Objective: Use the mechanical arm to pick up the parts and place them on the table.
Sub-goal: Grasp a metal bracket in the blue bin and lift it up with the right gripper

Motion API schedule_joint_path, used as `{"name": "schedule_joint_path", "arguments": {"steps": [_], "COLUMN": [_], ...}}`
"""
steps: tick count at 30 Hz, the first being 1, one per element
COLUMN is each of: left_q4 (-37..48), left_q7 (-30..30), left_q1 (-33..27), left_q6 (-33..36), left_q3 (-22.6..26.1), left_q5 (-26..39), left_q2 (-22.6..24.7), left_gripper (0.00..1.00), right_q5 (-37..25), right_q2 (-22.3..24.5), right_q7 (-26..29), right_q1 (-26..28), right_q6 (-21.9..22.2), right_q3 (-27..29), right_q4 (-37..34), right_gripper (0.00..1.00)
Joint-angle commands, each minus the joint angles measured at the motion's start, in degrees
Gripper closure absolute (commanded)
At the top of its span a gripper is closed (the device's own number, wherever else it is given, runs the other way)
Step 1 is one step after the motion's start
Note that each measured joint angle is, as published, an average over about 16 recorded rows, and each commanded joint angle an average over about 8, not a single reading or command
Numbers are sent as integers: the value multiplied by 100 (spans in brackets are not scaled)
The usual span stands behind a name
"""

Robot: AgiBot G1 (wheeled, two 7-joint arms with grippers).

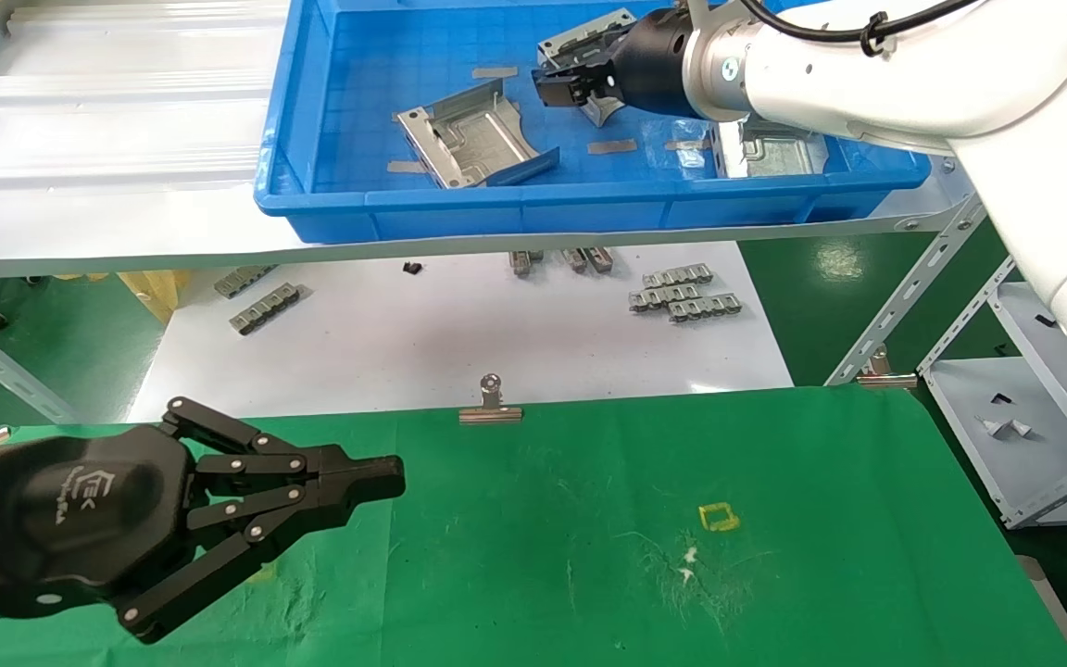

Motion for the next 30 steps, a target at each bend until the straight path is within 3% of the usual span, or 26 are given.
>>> {"name": "schedule_joint_path", "arguments": {"steps": [1,8,10,16,18,30], "left_q4": [0,0,0,0,0,0], "left_q7": [0,0,0,0,0,0], "left_q1": [0,0,0,0,0,0], "left_q6": [0,0,0,0,0,0], "left_q3": [0,0,0,0,0,1], "left_q5": [0,0,0,0,0,-1], "left_q2": [0,0,0,0,0,0], "left_gripper": [100,100,95,22,1,0], "right_q5": [75,175,197,245,263,485], "right_q2": [-1,6,9,15,17,61], "right_q7": [195,830,980,1325,1411,1625], "right_q1": [-14,-23,-14,10,14,218], "right_q6": [86,426,493,655,707,779], "right_q3": [-154,-680,-818,-1192,-1302,-1757], "right_q4": [48,183,211,266,284,384], "right_gripper": [100,100,100,100,100,100]}}
